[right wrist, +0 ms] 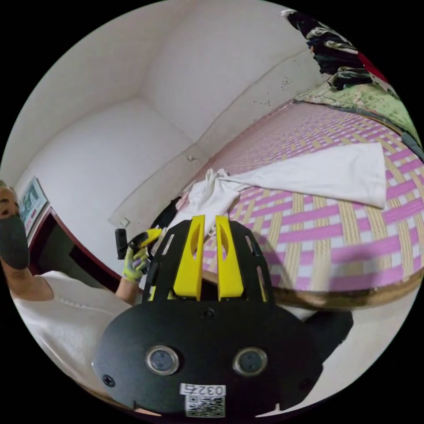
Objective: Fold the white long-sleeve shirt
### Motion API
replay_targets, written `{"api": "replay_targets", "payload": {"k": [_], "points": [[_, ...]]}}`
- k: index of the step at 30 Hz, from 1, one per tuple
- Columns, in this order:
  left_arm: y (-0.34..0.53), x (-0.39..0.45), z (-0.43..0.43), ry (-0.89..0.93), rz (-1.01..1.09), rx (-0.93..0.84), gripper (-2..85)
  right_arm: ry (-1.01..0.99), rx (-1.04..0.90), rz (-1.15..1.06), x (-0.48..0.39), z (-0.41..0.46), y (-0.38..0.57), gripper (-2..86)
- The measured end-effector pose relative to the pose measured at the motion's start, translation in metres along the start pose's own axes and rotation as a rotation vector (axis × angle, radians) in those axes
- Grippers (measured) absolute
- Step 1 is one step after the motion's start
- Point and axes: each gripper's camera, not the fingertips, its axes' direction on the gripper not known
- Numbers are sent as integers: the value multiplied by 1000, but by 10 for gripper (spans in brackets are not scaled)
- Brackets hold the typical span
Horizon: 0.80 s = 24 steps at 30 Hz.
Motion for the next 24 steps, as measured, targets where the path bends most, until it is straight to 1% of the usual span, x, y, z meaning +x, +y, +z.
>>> {"api": "replay_targets", "payload": {"k": [2,3,4,5,6,8,9,10,11,13,15,16,18,19,20,22,24], "points": [[19,-8,-21,-171,-48,54,70,32,-66,-60,-19,12,4,70],[24,-9,-23,-211,-55,59,75,46,-86,-82,-27,17,4,74],[31,-10,-24,-276,-78,57,86,90,-136,-131,-45,30,2,84],[37,-12,-21,-305,-109,47,99,136,-199,-190,-64,48,0,95],[39,-12,-18,-306,-121,38,105,157,-233,-223,-74,59,0,97],[49,-8,-2,-311,-142,-7,118,268,-376,-322,-104,106,2,96],[52,-7,2,-314,-146,-17,119,305,-405,-335,-108,118,4,94],[58,-4,11,-314,-161,-27,123,376,-441,-358,-115,136,7,75],[64,0,19,-311,-171,-20,127,428,-435,-387,-123,145,7,46],[69,9,29,-334,-166,-12,137,416,-466,-419,-131,156,0,4],[69,18,43,-358,-156,-31,156,322,-486,-425,-132,157,-21,-2],[68,23,53,-395,-150,-47,159,255,-436,-403,-129,147,-42,-3],[68,30,67,-455,-134,-68,160,184,-243,-336,-118,110,-81,3],[68,34,75,-485,-129,-77,157,182,-45,-245,-102,75,-100,16],[70,36,81,-497,-131,-75,152,233,106,-157,-84,45,-110,39],[74,38,88,-503,-131,-68,142,318,185,-37,-61,18,-111,75],[80,39,92,-498,-141,-54,137,270,182,-14,-50,14,-93,77]]}}
